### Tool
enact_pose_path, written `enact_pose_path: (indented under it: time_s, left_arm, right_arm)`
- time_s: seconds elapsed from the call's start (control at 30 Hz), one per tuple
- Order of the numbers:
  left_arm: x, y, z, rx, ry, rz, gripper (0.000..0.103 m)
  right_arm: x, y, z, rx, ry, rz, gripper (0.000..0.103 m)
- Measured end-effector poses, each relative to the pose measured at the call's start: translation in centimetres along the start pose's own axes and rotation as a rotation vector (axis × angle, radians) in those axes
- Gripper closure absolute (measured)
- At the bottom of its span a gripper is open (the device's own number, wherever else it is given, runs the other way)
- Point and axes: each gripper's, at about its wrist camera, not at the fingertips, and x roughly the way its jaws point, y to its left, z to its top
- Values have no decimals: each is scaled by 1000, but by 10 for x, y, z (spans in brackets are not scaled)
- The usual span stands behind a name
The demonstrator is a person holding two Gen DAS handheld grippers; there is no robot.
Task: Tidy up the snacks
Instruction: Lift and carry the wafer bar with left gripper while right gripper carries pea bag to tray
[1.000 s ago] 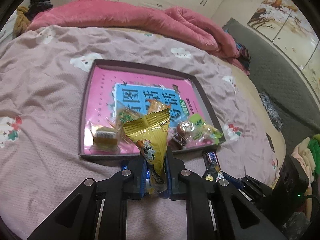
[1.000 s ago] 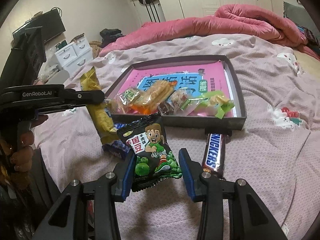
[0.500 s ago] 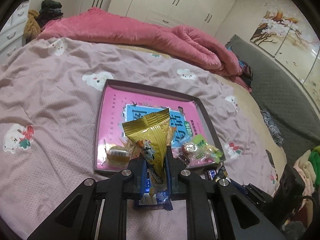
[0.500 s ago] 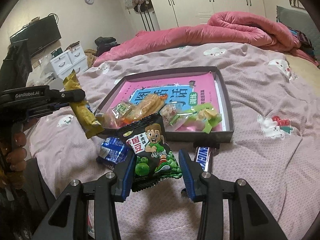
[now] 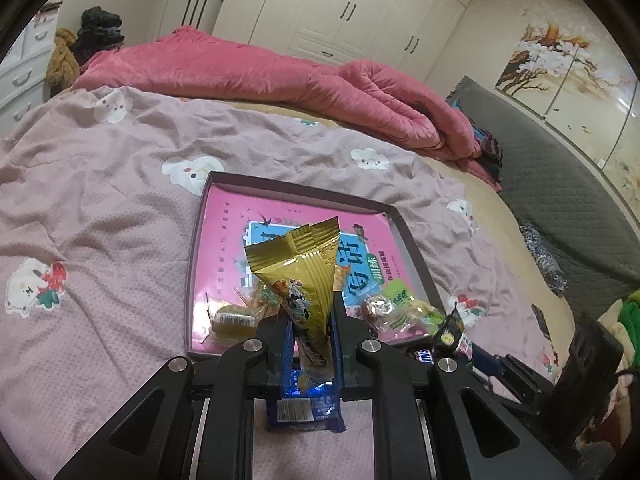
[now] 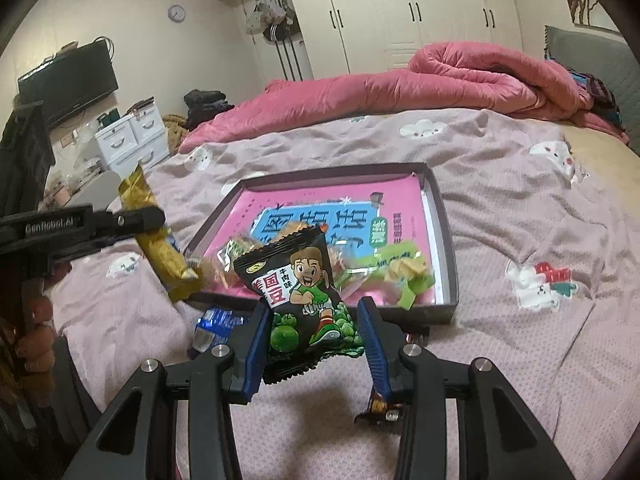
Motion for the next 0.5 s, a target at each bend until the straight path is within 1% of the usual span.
enact_pose_path:
  time_s: [0.23, 0.5]
  left_arm:
    - [3, 2, 0, -4, -6, 1, 87]
    - [7, 4, 3, -6, -7, 7, 87]
  right_arm:
    - [0, 0, 12, -9, -35, -28, 60]
    - [4, 1, 22, -12, -63, -33, 60]
